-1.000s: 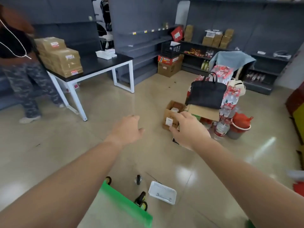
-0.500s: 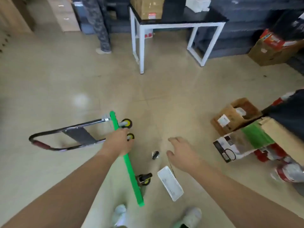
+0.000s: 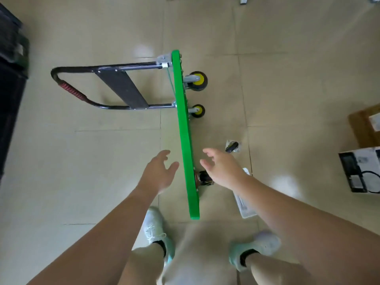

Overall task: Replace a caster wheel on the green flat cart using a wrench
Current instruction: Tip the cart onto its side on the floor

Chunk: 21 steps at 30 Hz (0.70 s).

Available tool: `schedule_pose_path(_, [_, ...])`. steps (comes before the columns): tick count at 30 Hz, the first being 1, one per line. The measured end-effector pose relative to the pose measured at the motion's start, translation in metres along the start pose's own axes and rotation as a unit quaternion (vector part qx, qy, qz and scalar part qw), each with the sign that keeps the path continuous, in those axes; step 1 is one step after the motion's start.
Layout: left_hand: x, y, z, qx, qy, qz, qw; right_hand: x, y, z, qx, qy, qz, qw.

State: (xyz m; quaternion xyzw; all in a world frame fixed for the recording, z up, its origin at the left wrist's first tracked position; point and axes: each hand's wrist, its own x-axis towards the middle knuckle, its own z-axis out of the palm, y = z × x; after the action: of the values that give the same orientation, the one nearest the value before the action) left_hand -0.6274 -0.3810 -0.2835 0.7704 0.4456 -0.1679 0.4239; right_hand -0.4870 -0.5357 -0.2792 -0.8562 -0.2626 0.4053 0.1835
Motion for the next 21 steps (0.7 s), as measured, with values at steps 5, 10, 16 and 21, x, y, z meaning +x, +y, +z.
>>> schedule_pose_path(5, [0.06, -0.044, 0.048, -0.144, 0.02, 0.052, 0.988, 0.087, 0.013, 0.042, 0.106, 0.049, -0.063, 0.991])
schedule_pose_path(10, [0.091, -0.057, 0.086, -0.286, -0.032, 0.135, 0.948, 0.123, 0.03, 0.076, 0.159, 0.082, -0.134, 0.975])
schedule_pose_path(16, [0.094, -0.072, 0.117, -0.339, 0.013, 0.192, 0.921, 0.136, 0.05, 0.1, 0.253, 0.094, -0.169, 0.948])
schedule_pose_path(21, [0.082, -0.081, 0.127, -0.357, 0.04, 0.191, 0.914, 0.128, 0.045, 0.11, 0.289, 0.075, -0.154, 0.942])
